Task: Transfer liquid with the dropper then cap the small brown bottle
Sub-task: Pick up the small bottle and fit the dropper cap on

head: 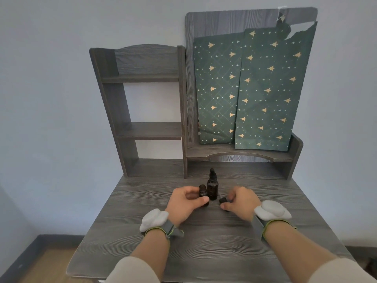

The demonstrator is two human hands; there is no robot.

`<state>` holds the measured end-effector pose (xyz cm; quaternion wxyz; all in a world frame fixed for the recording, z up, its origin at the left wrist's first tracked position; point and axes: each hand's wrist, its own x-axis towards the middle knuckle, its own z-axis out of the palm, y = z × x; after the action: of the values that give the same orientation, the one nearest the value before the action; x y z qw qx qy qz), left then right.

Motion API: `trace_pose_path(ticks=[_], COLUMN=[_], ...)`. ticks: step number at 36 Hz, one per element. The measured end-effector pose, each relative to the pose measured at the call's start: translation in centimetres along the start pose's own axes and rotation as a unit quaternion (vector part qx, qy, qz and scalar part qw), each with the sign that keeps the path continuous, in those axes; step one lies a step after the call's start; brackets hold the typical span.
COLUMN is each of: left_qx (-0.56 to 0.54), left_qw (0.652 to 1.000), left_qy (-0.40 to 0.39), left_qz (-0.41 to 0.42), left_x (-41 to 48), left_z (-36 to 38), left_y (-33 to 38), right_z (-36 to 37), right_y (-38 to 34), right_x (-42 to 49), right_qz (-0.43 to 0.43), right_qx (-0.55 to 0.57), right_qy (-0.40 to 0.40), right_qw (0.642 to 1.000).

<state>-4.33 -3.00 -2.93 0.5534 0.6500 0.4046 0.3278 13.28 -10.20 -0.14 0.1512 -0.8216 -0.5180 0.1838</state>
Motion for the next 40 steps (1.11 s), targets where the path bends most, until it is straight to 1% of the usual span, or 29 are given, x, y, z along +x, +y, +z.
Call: trace_pose_path(ticks=[6,11,16,21,24,26,33,40], left_qx=[-0.030,-0.076,-0.087,-0.096,-0.093,-0.087,-0.054,-0.072], left_qw=[0.999,0.995,0.985,0.970,0.960,0.952,0.929,0.916], left_qy=[-0.029,-0.051,-0.128,-0.177,-0.210,-0.232,-0.291,-0.308], left_qz=[0.009,0.032,0.078,0.137,0.162,0.179,0.224,0.247], left_x=[-0.2,0.1,-0.4,-1.3,-1.7,-1.9,-2.9,-3.1], left_z=[-2.5,-4.4,-5.8,-6.7,-7.1,-7.4,-8.1,-8.9], left_y=[5.3,11.9,19.2,25.4,28.5,30.4,35.2,36.4], right_z=[-0.4,-0.9,-1.0,-1.2,-1.3,-1.5,-1.5,-1.8], right_y=[0.4,0.2,-0.5,-0.7,-0.7,-0.7,-0.7,-0.9], right_x=[-0.3,-0.8,-1.4,-1.8,-2.0,-1.9,-1.4,-0.8], right_qz=[-0.002,0.000,0.003,0.007,0.001,-0.004,0.004,0.012], right_qx=[-0.017,-0.025,-0.021,-0.010,-0.009,-0.010,0.007,0.003], right_qy=[-0.017,-0.037,-0.027,-0.024,-0.034,-0.026,-0.038,-0.054], right_qw=[1.000,0.999,0.999,1.000,0.999,1.000,0.999,0.998])
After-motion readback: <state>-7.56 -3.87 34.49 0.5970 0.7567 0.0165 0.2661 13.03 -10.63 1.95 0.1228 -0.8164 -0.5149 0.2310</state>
